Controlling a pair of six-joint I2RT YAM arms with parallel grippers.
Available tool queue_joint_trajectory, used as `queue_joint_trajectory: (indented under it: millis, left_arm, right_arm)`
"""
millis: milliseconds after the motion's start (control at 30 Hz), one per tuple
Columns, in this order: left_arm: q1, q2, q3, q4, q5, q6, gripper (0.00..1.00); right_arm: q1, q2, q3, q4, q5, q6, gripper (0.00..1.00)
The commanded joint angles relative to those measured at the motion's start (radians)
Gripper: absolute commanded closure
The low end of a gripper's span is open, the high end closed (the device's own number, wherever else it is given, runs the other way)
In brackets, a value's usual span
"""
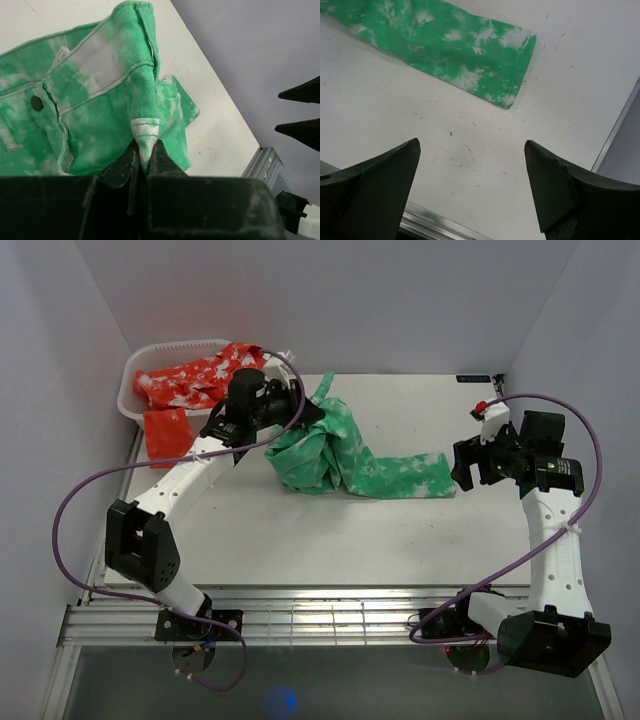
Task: Fold and stack the trousers
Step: Move the trousers to the center of the board
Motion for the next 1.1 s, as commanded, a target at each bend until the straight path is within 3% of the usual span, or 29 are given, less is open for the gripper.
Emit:
queue_joint_trajectory:
  millis: [0, 200, 233, 267, 367, 400, 600, 767, 900, 1067]
  left_arm:
    - [-0.093, -0.018, 0.076, -0.010, -0.090, 0.047, 1.00]
    - [-0.228, -0.009, 0.041, -0.057, -0.136, 0.139, 0.97]
    - [-0.233, -0.027, 0.015, -0.065, -0.125, 0.148, 0.91]
    - [-0.233, -0.037, 0.005, -0.094, -0.098, 0.182, 0.69]
    - [-0.233, -0.070, -0.012, -0.213, -0.064, 0.274, 0.30]
    - [-0.231, -0.081, -0.015, -0.247, -0.068, 0.342, 0.26]
    - [-0.172, -0.178, -0.026, -0.295, -0.081, 0.418, 0.18]
    - [-0.149, -0.118, 0.056, -0.270, -0.097, 0.397, 0.18]
    - [-0.147, -0.015, 0.148, -0.223, -0.133, 0.371, 0.18]
    - [-0.146, 0.251, 0.368, -0.256, -0.179, 0.320, 0.21]
  right_arm:
    - [-0.004, 0.034, 0.015, -0.059, -0.088, -0.039, 0.10]
    - [-0.001, 0.051, -0.008, -0.115, -0.205, -0.092, 0.10]
    - [-0.001, 0.052, -0.034, -0.113, -0.188, -0.100, 0.10]
    - [-0.001, 0.054, -0.045, -0.113, -0.176, -0.108, 0.10]
    - [-0.001, 0.066, -0.095, -0.106, -0.128, -0.143, 0.09]
    - [-0.001, 0.072, -0.108, -0.099, -0.115, -0.152, 0.09]
    - [0.001, 0.141, -0.197, -0.003, -0.019, -0.143, 0.06]
    - [0.025, 0.227, -0.212, 0.100, 0.037, -0.083, 0.03]
    - [0.078, 0.311, -0.191, 0.178, 0.079, -0.043, 0.03]
    - [0.183, 0.388, -0.201, 0.282, 0.125, -0.014, 0.03]
